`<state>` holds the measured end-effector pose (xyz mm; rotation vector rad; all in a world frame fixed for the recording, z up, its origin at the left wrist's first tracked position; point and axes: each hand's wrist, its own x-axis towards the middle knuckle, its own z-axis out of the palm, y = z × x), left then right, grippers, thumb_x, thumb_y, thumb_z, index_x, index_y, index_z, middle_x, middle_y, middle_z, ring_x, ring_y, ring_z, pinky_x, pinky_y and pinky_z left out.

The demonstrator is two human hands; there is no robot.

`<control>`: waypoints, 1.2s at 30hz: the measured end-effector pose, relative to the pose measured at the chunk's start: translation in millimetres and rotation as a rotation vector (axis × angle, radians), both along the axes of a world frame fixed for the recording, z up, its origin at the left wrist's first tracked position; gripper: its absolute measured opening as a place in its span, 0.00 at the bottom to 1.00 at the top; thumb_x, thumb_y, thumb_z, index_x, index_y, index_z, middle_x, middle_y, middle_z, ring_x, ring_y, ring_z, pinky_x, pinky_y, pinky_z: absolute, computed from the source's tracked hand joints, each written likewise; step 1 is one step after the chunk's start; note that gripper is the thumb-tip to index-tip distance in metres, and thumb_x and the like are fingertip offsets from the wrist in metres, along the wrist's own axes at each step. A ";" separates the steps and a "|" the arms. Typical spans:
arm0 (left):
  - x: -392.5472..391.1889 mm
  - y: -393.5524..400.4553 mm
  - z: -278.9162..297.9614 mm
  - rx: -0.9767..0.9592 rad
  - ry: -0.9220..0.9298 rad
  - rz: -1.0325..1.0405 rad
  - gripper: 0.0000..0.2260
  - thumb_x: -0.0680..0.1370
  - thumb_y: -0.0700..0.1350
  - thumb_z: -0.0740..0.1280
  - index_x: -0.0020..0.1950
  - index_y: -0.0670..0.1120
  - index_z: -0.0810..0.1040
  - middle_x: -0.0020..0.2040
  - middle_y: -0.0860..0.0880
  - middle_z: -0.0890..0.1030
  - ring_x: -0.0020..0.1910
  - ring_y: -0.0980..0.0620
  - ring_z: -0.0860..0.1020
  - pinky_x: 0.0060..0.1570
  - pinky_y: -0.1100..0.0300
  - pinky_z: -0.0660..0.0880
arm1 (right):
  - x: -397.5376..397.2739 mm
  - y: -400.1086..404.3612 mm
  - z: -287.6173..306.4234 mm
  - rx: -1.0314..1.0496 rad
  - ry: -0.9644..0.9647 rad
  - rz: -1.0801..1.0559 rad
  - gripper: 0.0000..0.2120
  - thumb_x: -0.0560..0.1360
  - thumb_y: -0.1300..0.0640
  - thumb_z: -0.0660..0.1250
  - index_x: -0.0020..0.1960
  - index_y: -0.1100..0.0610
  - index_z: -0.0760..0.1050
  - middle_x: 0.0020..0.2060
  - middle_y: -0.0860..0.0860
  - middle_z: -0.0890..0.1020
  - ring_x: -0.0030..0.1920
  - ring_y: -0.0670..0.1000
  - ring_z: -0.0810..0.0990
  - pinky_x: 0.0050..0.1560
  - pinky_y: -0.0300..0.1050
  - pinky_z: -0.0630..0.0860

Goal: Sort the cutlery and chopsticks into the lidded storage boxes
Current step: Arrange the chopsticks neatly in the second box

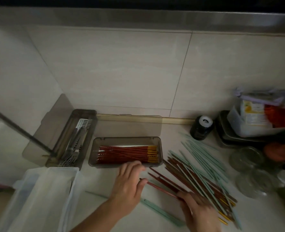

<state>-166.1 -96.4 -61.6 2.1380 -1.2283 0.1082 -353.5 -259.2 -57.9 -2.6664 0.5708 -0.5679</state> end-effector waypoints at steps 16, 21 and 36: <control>26.9 47.2 -6.6 -0.002 0.067 0.268 0.13 0.72 0.48 0.64 0.56 0.52 0.73 0.59 0.54 0.70 0.59 0.51 0.68 0.59 0.56 0.64 | 217.1 20.2 4.0 0.305 0.435 0.265 0.12 0.75 0.60 0.62 0.55 0.54 0.80 0.52 0.53 0.83 0.52 0.53 0.80 0.55 0.43 0.75; 18.2 35.1 -10.0 -0.033 0.002 0.032 0.08 0.74 0.43 0.65 0.52 0.49 0.76 0.54 0.52 0.73 0.55 0.49 0.71 0.54 0.53 0.68 | 195.0 11.8 7.8 0.309 0.245 0.317 0.09 0.75 0.62 0.64 0.52 0.58 0.81 0.50 0.53 0.84 0.51 0.52 0.80 0.55 0.41 0.74; -8.8 -60.0 -22.6 0.206 0.070 -0.285 0.09 0.67 0.34 0.74 0.45 0.44 0.84 0.42 0.47 0.80 0.39 0.44 0.80 0.40 0.58 0.79 | -26.8 -31.0 -24.7 -0.069 0.205 -0.120 0.07 0.62 0.59 0.75 0.35 0.49 0.79 0.34 0.45 0.79 0.37 0.53 0.79 0.28 0.43 0.75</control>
